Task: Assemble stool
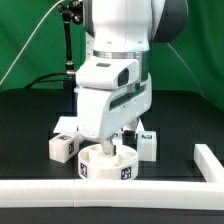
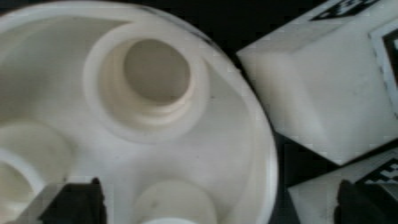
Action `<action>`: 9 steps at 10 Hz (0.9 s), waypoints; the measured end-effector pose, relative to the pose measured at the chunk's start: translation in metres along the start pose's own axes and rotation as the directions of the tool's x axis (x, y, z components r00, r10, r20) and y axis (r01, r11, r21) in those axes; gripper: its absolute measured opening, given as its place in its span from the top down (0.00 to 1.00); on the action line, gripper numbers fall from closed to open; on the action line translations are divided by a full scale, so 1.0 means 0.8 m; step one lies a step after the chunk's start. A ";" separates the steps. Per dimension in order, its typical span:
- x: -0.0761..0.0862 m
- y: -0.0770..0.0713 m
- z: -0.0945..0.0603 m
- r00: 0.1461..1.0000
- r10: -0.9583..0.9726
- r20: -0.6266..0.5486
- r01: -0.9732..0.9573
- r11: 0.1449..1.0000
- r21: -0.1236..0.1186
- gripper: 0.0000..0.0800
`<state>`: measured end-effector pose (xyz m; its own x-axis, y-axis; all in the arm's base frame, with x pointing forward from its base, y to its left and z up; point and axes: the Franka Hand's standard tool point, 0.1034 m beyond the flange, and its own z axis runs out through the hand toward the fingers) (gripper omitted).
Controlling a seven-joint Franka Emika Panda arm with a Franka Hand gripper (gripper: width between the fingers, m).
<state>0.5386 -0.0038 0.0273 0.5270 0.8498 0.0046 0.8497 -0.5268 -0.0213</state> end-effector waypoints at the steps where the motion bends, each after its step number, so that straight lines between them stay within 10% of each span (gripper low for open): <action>1: -0.001 -0.002 0.003 1.000 0.000 0.002 0.000 1.000 0.004 0.19; 7: -0.005 -0.007 0.016 1.000 0.002 0.011 -0.002 1.000 0.021 0.21; 9: -0.005 -0.007 0.016 1.000 0.002 0.011 -0.002 1.000 0.021 0.66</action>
Offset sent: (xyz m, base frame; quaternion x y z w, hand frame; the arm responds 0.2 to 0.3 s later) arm -0.0009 0.0013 -0.0071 -0.0009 0.0075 0.0025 1.0000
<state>0.5314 -0.0042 0.0145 0.5283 0.8491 -0.0061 0.8482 -0.5280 -0.0426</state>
